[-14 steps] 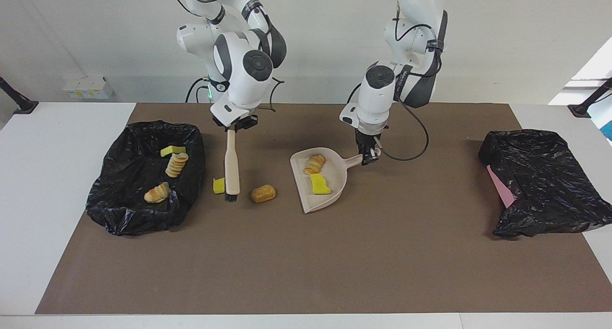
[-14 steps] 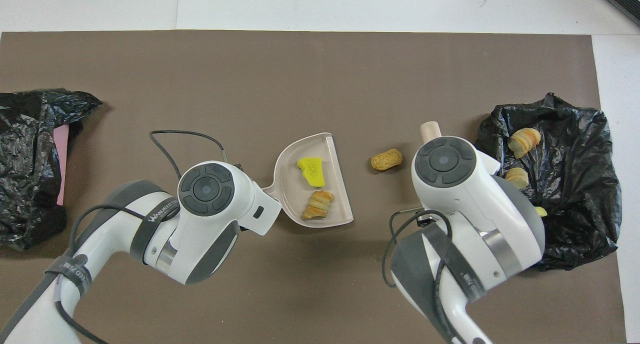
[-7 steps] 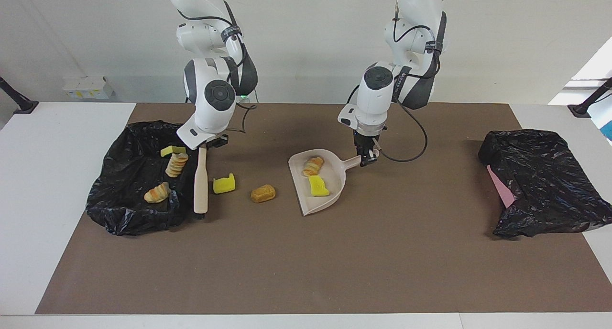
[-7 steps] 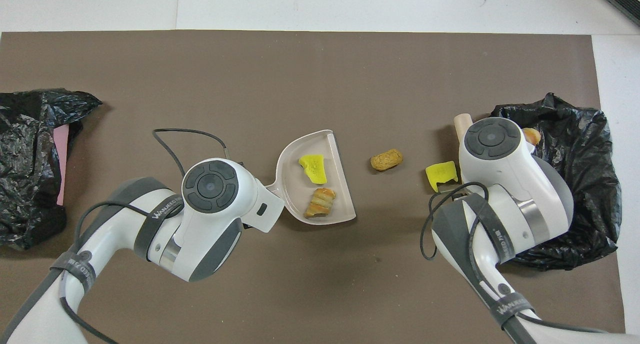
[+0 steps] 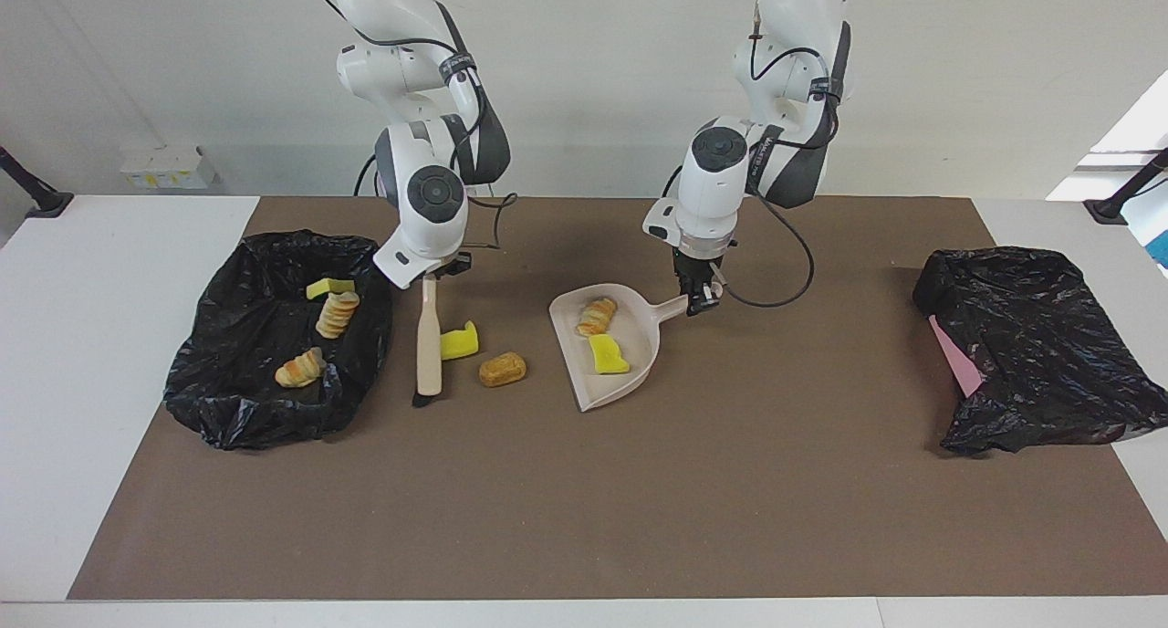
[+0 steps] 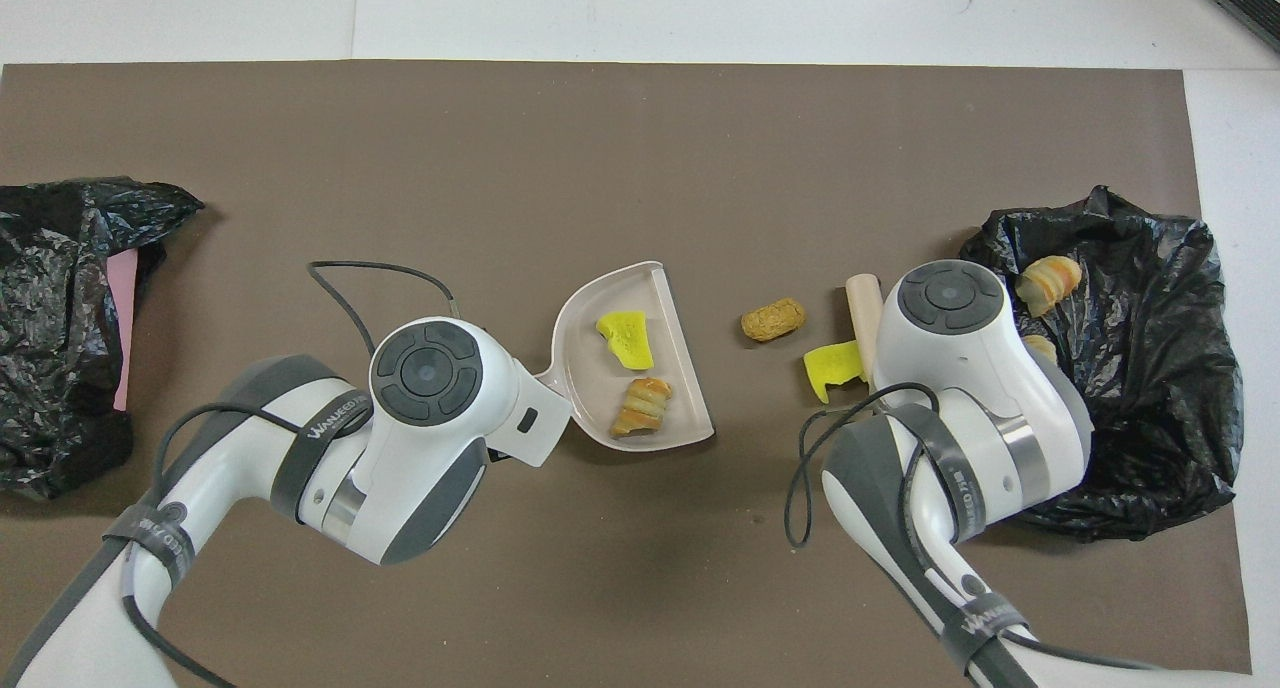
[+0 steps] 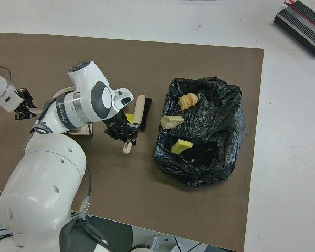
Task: Sweep and dump trash in bin
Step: 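Sweep the last debris into the dustpan with the right gripper's brush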
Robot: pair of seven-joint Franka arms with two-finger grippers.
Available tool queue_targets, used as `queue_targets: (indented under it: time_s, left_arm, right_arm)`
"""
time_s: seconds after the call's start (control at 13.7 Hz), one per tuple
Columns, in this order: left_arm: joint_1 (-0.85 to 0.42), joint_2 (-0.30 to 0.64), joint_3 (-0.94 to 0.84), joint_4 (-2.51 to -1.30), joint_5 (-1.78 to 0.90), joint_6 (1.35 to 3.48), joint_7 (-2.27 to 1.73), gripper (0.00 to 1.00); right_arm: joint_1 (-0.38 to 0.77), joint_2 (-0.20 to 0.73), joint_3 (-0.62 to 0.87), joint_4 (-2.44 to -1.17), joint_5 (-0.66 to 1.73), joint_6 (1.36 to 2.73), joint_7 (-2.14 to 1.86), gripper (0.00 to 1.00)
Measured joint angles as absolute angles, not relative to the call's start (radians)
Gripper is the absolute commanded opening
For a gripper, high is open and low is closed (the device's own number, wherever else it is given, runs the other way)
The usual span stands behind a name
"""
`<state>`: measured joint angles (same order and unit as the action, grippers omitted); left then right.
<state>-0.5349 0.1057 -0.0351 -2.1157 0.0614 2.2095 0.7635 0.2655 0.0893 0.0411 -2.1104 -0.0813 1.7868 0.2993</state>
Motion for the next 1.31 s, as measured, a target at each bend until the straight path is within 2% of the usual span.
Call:
queue_targets:
  time_s: [0.58,1.02,1.31]
  left_arm:
    - [-0.551,0.105,-0.039,-2.116,0.064,2.199,0.762,0.0]
    - [-0.547,0.102,-0.036,-2.146,0.063,2.25,0.766,0.0]
    - [-0.474,0.105,-0.028,-2.149,-0.049,2.283,0.921,0.0]
  right_arm:
    - [0.483,0.074,0.049,-2.085,0.177,1.801,0.4,0.0]
    - [0.566,0.074,0.05,-2.048,0.232,1.806,0.44,0.0]
    - [0.583,0.064,0.048,-2.008,0.233,1.801,0.442,0.0]
